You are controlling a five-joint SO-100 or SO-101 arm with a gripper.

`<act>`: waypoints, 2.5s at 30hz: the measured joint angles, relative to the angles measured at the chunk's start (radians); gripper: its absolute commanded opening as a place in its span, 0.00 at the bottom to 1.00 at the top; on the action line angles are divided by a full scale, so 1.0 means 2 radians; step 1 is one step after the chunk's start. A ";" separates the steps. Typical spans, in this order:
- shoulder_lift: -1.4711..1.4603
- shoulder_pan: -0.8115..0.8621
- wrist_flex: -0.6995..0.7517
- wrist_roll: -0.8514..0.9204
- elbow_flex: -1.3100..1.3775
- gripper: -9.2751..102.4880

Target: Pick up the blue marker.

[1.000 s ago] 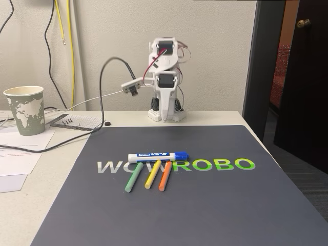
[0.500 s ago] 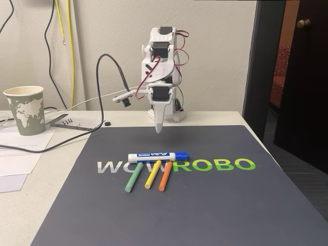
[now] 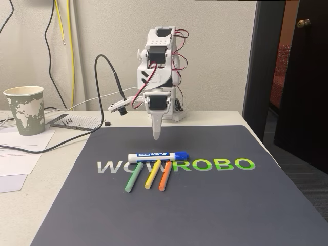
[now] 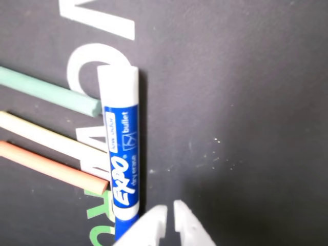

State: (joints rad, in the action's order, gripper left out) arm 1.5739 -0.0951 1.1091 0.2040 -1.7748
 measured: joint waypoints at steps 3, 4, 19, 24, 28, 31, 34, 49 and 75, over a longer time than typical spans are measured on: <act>-0.021 -0.005 -0.003 -0.001 0.016 0.08; -0.024 -0.005 -0.003 -0.001 0.020 0.09; -0.134 -0.005 0.063 -0.037 0.143 0.28; -0.146 -0.005 0.059 -0.046 0.143 0.30; -0.157 -0.005 0.048 -0.055 0.143 0.30; -0.167 -0.007 0.041 -0.058 0.148 0.30; -0.169 -0.006 0.041 -0.058 0.150 0.30; -0.259 -0.015 0.133 -0.022 0.279 0.30; -0.295 -0.011 0.166 -0.008 0.317 0.16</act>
State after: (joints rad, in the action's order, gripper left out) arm 0.9848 -0.1166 1.4419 0.1887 -1.1413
